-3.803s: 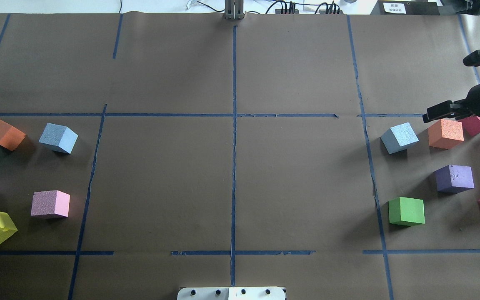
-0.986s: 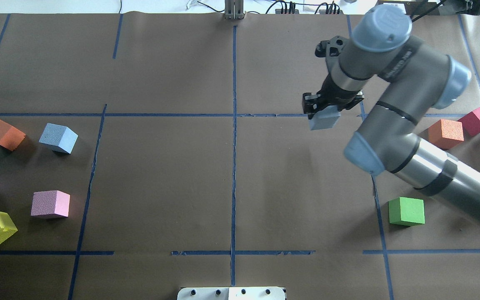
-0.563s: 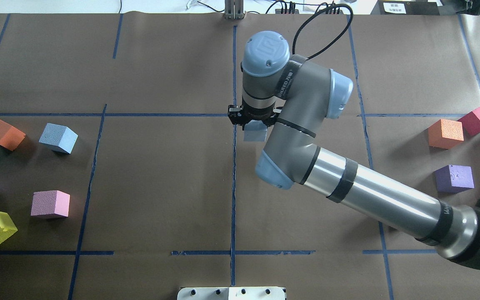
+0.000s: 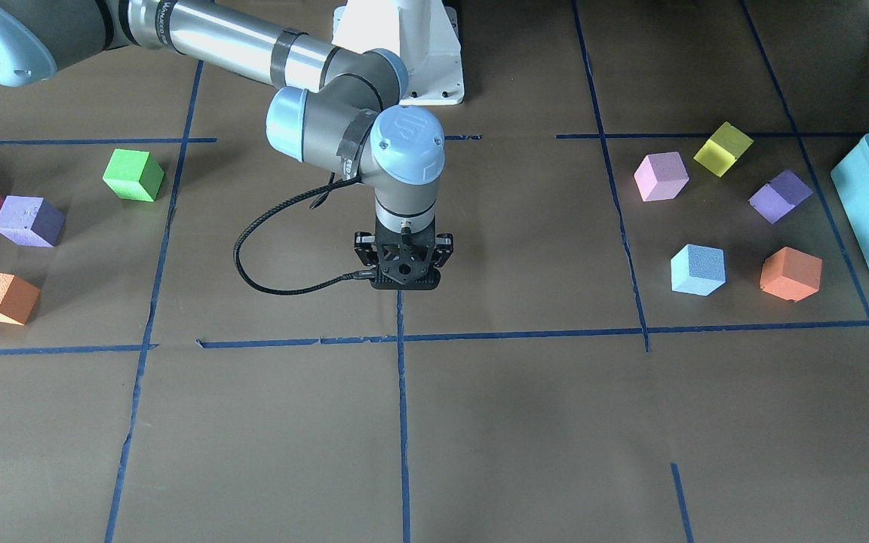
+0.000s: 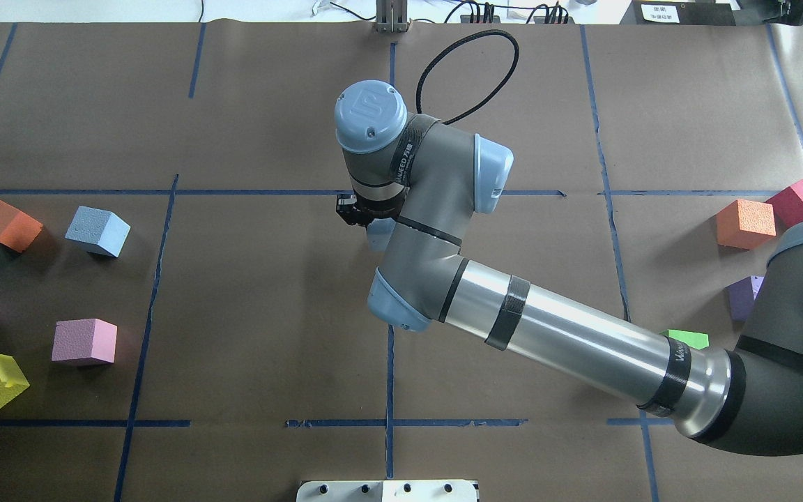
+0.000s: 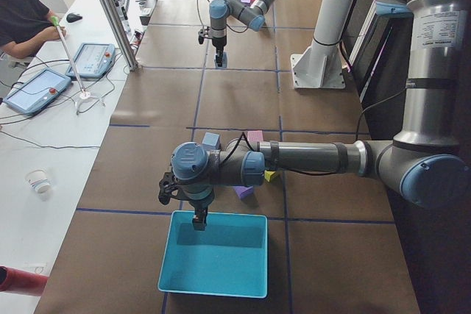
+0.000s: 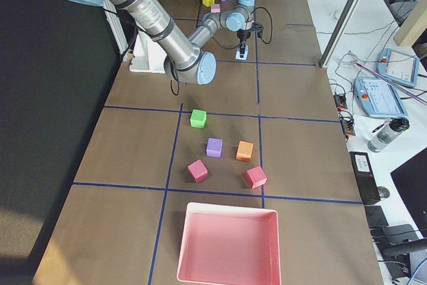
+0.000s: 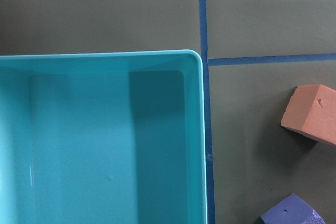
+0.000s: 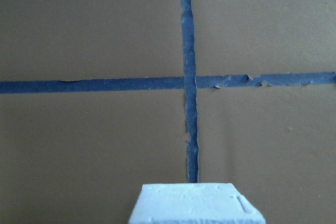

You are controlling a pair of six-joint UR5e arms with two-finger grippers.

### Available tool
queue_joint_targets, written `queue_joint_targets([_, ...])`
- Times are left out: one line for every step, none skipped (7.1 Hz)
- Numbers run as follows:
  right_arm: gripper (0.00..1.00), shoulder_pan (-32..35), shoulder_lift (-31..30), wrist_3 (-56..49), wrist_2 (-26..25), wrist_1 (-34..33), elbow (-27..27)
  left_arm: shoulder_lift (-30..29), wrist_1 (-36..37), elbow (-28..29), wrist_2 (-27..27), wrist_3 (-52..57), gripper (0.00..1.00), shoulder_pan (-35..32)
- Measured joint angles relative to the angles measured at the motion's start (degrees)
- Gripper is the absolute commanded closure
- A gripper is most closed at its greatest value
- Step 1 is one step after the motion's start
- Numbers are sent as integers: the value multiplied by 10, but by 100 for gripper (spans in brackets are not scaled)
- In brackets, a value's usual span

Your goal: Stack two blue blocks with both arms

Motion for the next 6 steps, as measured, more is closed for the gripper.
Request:
queue_joint_targets([48, -2, 2, 1, -1, 9, -9, 0, 0, 1, 0, 0, 0, 0])
queue_joint_targets([33, -2, 1, 1, -1, 13, -13, 0, 0, 1, 0, 0, 0, 0])
queue_joint_targets([19, -3, 0, 1, -1, 15, -15, 0, 0, 1, 0, 0, 0, 0])
queue_joint_targets([1, -3, -2, 1, -1, 16, -15, 0, 0, 1, 0, 0, 0, 0])
queue_joint_targets([1, -3, -4, 1, -1, 16, -15, 0, 0, 1, 0, 0, 0, 0])
queue_joint_targets([1, -2, -5, 2, -1, 17, -15, 0, 0, 1, 0, 0, 0, 0])
